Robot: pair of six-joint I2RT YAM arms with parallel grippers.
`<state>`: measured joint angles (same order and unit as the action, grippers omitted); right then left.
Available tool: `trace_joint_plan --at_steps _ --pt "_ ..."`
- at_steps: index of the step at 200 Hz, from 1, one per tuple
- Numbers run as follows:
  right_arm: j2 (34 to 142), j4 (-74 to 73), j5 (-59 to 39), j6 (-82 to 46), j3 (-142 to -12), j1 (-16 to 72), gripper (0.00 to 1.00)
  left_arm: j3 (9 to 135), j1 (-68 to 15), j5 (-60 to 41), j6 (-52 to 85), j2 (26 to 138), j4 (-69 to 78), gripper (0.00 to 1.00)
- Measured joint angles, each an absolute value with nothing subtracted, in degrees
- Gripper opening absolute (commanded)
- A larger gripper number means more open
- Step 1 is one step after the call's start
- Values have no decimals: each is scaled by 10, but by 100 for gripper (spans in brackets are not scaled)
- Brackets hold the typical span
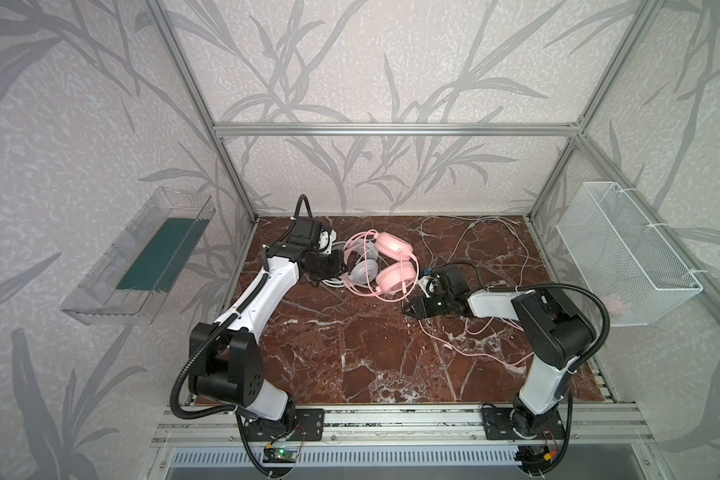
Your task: Wrap the headphones
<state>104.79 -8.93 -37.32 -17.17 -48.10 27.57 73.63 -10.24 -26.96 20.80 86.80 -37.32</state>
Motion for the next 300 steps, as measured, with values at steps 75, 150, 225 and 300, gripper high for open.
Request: trace_joint_plan --at_steps 75,150,225,300 --pt "1030 -111 -393 -182 -432 286 22 724 -88 -270 246 861 -337 0" --pt "1009 -81 -389 -176 -414 301 0 711 -80 -242 297 861 -309 0" --pt "882 50 -336 -88 -411 388 0 693 -78 -155 378 862 -297 0" --pt "772 196 -315 74 -453 467 0 693 -87 -71 390 880 -318 0"
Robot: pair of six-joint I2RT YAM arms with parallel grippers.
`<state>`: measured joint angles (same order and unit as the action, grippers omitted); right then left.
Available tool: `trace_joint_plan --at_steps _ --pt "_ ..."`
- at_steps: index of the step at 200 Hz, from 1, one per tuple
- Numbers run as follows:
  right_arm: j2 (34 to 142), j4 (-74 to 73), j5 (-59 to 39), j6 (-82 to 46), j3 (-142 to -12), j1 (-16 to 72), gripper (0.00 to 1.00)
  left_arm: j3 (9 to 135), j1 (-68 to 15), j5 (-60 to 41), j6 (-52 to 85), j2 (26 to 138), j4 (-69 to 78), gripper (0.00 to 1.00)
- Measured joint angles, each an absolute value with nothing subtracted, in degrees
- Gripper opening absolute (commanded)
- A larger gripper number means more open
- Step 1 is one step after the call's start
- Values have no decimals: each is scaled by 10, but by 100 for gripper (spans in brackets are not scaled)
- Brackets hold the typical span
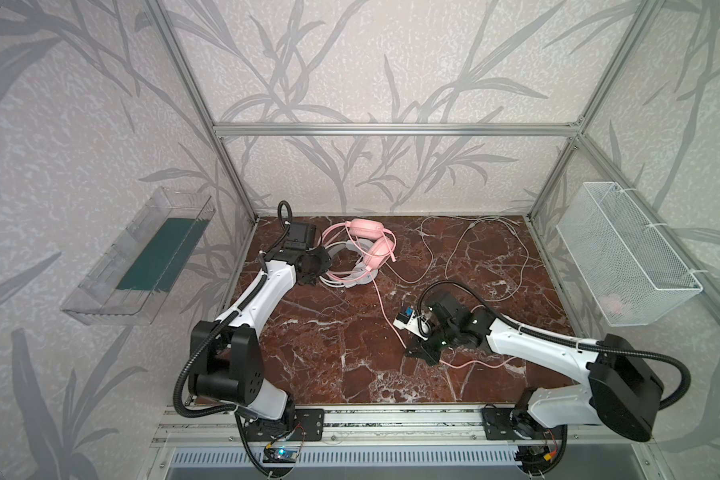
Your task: Wrap the headphones
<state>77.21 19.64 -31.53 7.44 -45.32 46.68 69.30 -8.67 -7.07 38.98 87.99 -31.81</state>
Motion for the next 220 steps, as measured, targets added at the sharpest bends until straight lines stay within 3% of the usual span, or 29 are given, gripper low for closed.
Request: trace_joint_plan --at_steps 109,220 --pt "831 456 -285 329 -749 465 0 766 -150 -7 277 944 -385 0" --pt "889 507 -168 546 -874 406 0 836 -190 -32 100 995 -491 0"
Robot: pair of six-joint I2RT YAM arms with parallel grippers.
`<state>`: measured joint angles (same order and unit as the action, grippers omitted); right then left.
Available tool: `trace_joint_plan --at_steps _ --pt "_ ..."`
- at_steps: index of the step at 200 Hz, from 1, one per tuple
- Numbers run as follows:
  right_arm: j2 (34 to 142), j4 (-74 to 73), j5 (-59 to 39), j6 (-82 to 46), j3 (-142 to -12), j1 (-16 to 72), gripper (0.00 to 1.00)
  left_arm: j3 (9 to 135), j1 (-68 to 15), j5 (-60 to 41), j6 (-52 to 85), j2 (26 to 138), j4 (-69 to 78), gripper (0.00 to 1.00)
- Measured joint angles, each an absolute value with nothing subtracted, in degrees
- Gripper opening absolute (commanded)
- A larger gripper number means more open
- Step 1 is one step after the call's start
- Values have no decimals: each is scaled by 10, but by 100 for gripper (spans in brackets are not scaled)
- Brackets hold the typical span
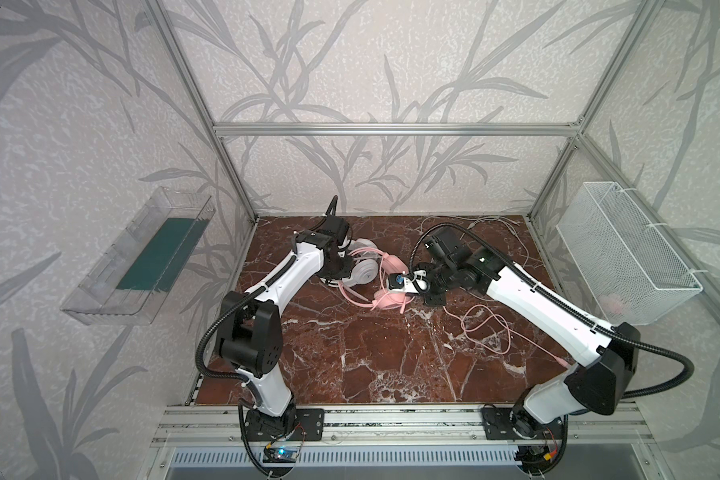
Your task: Wrap the headphones
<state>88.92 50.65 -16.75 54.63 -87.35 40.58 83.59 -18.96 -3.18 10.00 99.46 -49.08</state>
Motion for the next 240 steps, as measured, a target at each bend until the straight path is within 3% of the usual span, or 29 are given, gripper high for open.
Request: trace_joint_plan --at_steps 110,240 --pt "991 450 -187 617 -954 345 0 844 -223 -32 27 996 -518 0" --pt "1087 362 -246 445 -986 264 0 819 -236 -73 11 974 -489 0"
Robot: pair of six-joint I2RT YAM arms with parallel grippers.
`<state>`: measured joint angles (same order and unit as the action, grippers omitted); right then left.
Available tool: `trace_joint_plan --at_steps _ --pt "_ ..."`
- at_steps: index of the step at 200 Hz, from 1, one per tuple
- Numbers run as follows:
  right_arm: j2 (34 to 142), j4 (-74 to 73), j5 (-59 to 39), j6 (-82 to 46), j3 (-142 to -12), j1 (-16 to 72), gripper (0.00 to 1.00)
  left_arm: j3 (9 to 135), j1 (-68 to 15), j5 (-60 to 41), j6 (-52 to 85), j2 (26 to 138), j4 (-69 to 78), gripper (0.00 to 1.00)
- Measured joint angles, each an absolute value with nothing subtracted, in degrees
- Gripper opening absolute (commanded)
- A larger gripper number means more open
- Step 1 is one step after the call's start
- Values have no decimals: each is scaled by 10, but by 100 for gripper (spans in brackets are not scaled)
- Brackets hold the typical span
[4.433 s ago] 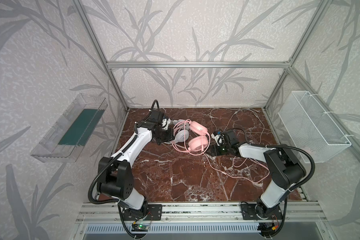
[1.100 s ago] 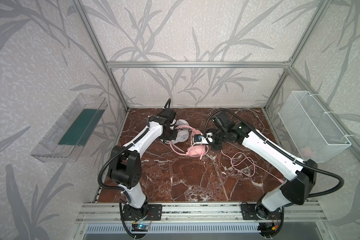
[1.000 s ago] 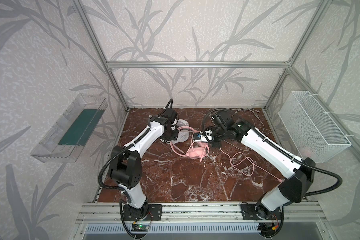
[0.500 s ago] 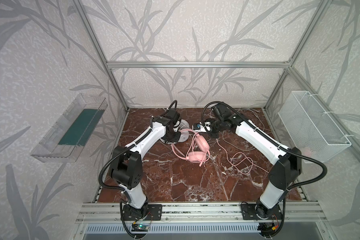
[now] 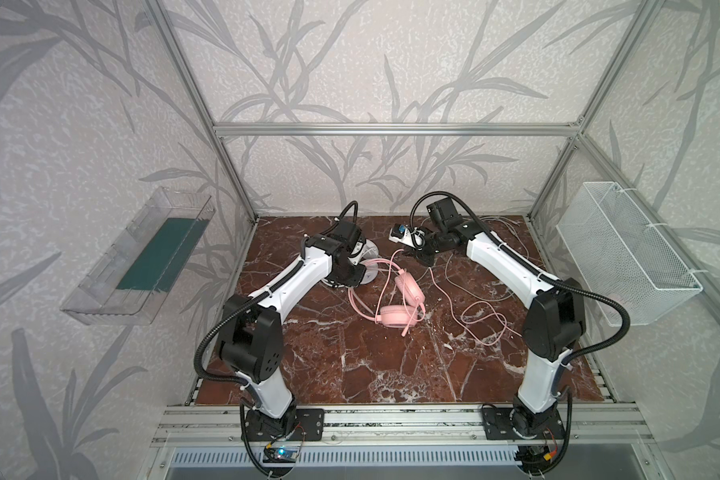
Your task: Wrap the headphones
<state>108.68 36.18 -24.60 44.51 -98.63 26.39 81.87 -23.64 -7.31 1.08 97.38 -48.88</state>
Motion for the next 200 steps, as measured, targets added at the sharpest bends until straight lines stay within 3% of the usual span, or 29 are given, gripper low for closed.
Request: trace_joint_plan --at_steps 132,200 --pt "1129 304 -329 280 -945 234 0 789 -236 -117 23 937 -452 0" --pt "1129 213 -346 145 -820 221 19 749 -223 -129 57 893 -414 0"
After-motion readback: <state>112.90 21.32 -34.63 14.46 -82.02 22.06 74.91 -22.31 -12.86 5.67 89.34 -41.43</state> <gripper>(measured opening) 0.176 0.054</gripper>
